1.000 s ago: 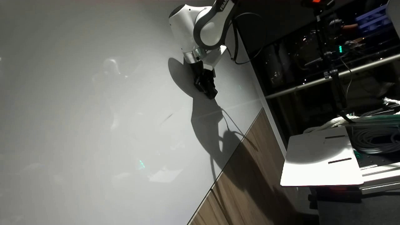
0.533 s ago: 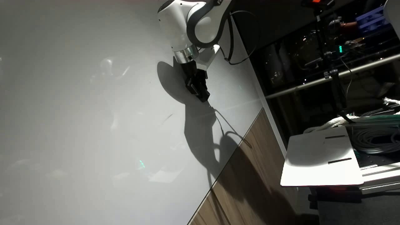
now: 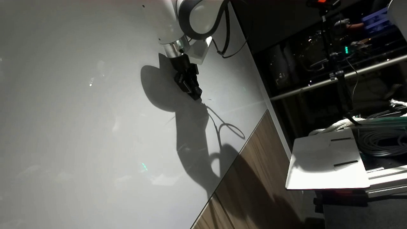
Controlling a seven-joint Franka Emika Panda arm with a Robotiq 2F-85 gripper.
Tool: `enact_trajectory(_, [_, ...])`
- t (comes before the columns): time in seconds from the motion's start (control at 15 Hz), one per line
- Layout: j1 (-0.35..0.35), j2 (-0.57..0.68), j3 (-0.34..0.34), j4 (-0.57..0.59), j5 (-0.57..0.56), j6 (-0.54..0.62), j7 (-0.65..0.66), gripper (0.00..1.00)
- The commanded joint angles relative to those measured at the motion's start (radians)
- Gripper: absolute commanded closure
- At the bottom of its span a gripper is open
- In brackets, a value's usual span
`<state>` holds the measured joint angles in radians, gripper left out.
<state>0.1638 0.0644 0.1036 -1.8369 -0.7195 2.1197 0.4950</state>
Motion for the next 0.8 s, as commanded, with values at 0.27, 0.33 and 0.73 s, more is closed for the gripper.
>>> enact_trajectory(0.27, [-0.065,0.038,-0.047,0.009,-0.050,0.114,-0.129,0.70])
enact_trajectory(0.33, [-0.080,0.036,-0.060,-0.006,-0.049,0.131,-0.143,0.70])
enact_trajectory(0.73, [-0.142,0.075,-0.115,-0.053,-0.075,0.222,-0.135,0.70])
